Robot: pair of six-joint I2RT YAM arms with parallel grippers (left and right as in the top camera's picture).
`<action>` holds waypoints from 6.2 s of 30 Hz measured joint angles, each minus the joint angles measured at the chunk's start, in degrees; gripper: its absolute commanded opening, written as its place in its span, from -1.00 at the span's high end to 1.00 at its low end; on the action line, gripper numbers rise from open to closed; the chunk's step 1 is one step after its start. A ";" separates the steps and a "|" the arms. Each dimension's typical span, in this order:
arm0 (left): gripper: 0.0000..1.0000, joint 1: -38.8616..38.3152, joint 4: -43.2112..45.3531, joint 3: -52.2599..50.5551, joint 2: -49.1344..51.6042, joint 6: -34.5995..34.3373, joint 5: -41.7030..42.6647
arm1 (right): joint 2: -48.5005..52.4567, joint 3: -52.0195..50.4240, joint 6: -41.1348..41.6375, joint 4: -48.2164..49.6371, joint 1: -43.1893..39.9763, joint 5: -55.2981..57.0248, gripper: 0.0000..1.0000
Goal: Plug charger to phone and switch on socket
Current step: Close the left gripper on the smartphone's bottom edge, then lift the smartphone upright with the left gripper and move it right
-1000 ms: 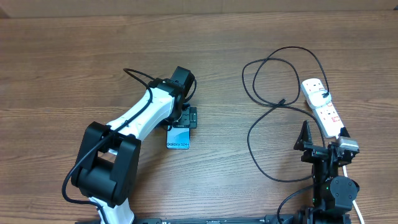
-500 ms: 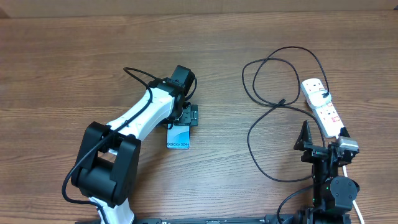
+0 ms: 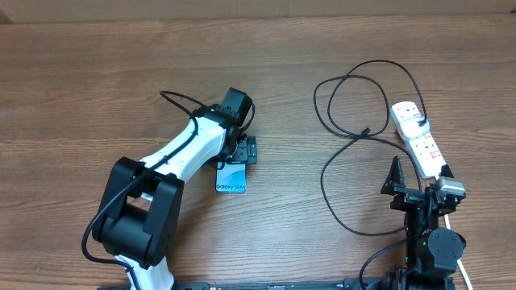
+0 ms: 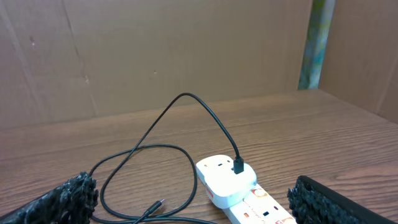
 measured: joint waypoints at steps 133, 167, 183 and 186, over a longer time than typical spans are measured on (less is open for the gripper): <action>0.09 4.59 -13.35 20.57 9.38 6.86 67.56 | 0.00 0.00 0.00 0.00 0.00 -0.02 -1.00; 0.16 4.81 -8.68 20.57 9.38 -9.22 83.10 | 0.00 0.00 0.00 0.00 0.00 0.00 -1.00; 0.18 4.79 -8.70 20.57 9.38 -9.25 83.25 | 0.00 0.00 0.00 0.00 0.00 0.00 -1.00; 0.18 4.79 -8.68 20.57 9.38 -9.38 83.25 | 0.00 0.00 0.00 0.00 0.00 -0.02 -1.00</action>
